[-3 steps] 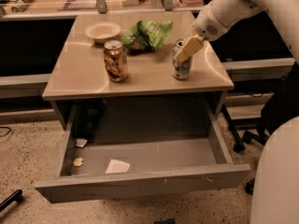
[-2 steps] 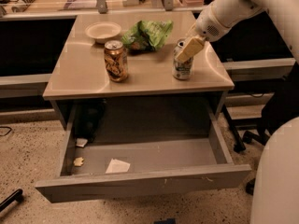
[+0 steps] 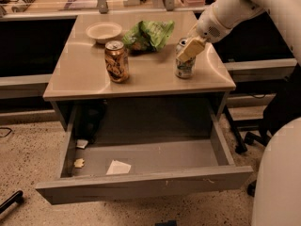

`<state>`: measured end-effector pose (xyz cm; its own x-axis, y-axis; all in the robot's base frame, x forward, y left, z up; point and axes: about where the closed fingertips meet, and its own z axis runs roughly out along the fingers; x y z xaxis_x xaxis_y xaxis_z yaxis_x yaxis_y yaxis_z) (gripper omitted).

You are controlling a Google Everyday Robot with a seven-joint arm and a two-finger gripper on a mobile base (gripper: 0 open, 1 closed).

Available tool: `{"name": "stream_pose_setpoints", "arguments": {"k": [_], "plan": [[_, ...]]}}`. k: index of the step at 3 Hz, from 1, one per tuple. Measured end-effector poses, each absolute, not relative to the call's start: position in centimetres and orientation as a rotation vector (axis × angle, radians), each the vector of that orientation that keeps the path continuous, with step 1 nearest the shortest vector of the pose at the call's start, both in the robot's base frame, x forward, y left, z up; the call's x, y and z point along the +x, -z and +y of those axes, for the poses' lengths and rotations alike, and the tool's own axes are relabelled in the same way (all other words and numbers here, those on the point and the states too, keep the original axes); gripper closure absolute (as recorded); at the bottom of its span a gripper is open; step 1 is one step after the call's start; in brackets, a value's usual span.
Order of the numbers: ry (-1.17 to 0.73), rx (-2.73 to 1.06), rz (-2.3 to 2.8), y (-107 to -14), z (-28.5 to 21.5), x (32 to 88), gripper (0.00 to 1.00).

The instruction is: Pick 7up can from top drawer and place on counter

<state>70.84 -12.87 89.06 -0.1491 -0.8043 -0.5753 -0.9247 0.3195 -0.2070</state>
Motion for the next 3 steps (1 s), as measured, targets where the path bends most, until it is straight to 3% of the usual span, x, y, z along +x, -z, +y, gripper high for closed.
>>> {"name": "stream_pose_setpoints", "arguments": {"k": [1,2,3], "plan": [[-0.259,-1.521,1.988,-89.06,-12.86,70.84,0.12],[-0.259,-1.521,1.988,-89.05,-12.86,70.84,0.0],[-0.259,-1.521,1.988,-89.05,-12.86,70.84,0.0]]}}
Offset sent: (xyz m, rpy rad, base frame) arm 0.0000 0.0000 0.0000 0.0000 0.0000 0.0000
